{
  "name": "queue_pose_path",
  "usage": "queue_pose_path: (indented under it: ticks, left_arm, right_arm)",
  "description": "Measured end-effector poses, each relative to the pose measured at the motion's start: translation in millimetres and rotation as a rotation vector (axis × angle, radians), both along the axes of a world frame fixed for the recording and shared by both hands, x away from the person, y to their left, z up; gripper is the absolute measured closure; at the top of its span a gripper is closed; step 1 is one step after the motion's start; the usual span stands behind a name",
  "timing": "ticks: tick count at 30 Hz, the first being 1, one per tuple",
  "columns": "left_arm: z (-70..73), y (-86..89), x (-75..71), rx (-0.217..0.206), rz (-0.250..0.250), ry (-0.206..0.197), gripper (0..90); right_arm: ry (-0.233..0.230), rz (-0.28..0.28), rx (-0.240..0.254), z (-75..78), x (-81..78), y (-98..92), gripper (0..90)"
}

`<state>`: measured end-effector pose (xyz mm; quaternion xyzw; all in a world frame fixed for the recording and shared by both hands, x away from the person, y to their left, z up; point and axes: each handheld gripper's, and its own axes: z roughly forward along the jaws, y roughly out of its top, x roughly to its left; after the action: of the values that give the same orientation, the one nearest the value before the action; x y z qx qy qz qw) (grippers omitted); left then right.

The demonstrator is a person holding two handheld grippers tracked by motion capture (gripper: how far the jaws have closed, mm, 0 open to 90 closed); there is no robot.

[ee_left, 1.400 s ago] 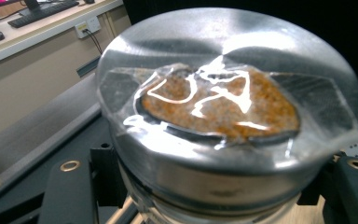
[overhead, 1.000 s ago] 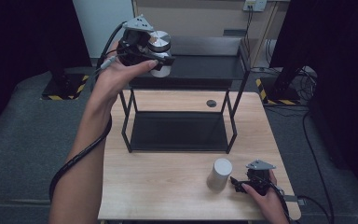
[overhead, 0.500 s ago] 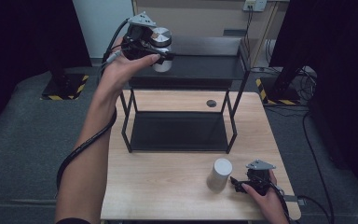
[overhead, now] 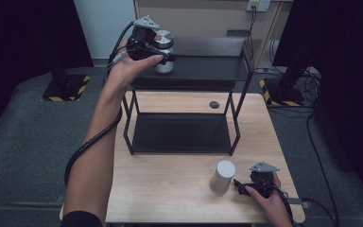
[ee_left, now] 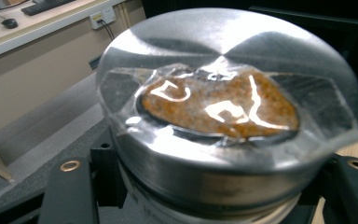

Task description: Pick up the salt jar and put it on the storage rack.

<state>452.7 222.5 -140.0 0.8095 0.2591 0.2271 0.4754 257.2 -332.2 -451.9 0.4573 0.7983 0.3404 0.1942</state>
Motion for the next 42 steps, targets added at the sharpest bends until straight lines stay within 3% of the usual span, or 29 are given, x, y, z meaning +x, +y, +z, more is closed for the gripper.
queue_pose_path:
  ticks: [13,31,42]
  left_arm:
    - [-7.3,0.2,7.5,0.006,0.01,0.017,30.0]
    - [-16.9,8.4,17.0,-0.068,0.017,0.062,29.8]
    - [-16.6,8.9,18.0,-0.067,0.015,0.064,29.8]
  right_arm:
    - [0.0,0.0,0.0,0.0,0.0,0.0,1.4]
    - [0.0,0.0,0.0,0.0,0.0,-0.1,1.4]
    - [0.0,0.0,0.0,0.0,0.0,-0.1,1.4]
